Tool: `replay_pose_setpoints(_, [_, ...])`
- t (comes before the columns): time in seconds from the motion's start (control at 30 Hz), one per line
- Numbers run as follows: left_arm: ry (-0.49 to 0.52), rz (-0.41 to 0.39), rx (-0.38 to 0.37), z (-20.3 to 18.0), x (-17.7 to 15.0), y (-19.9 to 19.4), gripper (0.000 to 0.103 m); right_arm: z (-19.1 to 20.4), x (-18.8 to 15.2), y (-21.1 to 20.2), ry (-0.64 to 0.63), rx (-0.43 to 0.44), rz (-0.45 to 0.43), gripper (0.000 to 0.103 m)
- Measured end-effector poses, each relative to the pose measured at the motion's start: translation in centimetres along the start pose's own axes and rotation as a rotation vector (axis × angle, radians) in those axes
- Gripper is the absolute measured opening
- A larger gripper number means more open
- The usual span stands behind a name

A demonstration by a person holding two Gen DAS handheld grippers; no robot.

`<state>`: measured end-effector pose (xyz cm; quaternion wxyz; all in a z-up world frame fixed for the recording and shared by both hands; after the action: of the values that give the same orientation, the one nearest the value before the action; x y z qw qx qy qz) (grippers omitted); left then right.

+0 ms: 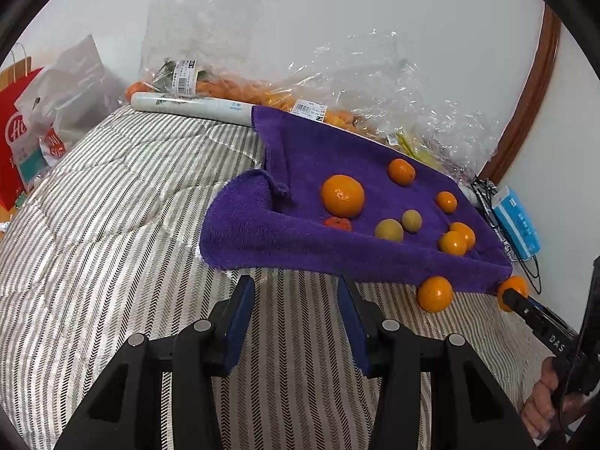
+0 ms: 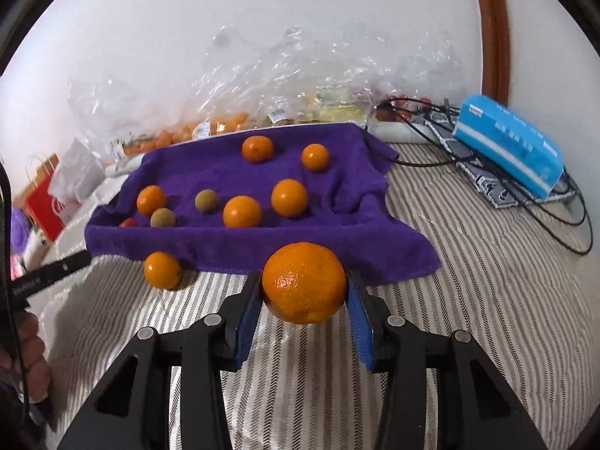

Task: Organize fruits
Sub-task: 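Grasp a large orange with the right tool while the left tool grasps another orange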

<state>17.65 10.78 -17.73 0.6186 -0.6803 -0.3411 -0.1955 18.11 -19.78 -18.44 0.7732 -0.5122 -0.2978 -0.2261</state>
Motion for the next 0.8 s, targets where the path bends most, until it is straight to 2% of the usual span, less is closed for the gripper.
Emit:
replay_pose_setpoints(0.13, [-0.011, 0.008, -0.005, 0.2, -0.1, 0.0, 0.043, -0.5, 0.0, 0.1, 0.027, 0.021, 0.006, 0.044])
replay_pose_setpoints(0.27, [-0.013, -0.001, 0.025, -0.1, -0.5, -0.3, 0.043, -0.9, 0.0, -0.6, 0.02, -0.004, -0.017, 0.044])
replay_pose_setpoints(0.4, [0.063, 0.015, 0.027, -2.6, -1.6, -0.6, 0.043, -1.8, 0.0, -1.4, 0.026, -0.017, -0.04, 0.044])
replay_pose_setpoints(0.53, [0.153, 0.032, -0.042, -6.3, -2.5, -0.8, 0.043, -2.7, -0.1, -1.7, 0.048, -0.027, -0.042, 0.044])
replay_pose_setpoints(0.63, [0.223, 0.031, -0.052, -8.9, -2.7, -0.7, 0.044, -2.8, -0.1, -1.5, 0.056, -0.034, -0.034, 0.044])
replay_pose_setpoints(0.8, [0.261, 0.047, -0.049, -11.5, -2.6, 0.8, 0.046, -3.1, -0.3, -1.6, 0.07, -0.033, -0.029, 0.044])
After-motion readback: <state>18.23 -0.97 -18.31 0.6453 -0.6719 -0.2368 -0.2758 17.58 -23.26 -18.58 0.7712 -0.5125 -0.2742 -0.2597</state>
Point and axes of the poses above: each gripper's, at about its wrist camera, not at the fingertips, and y roughly the way its jaws point, z to its left, x to its top, the point moved 4 cm from there along y, roughly the way its jaws point, and after that the axes turned 9 degrees about x, right-handed, at the moved point
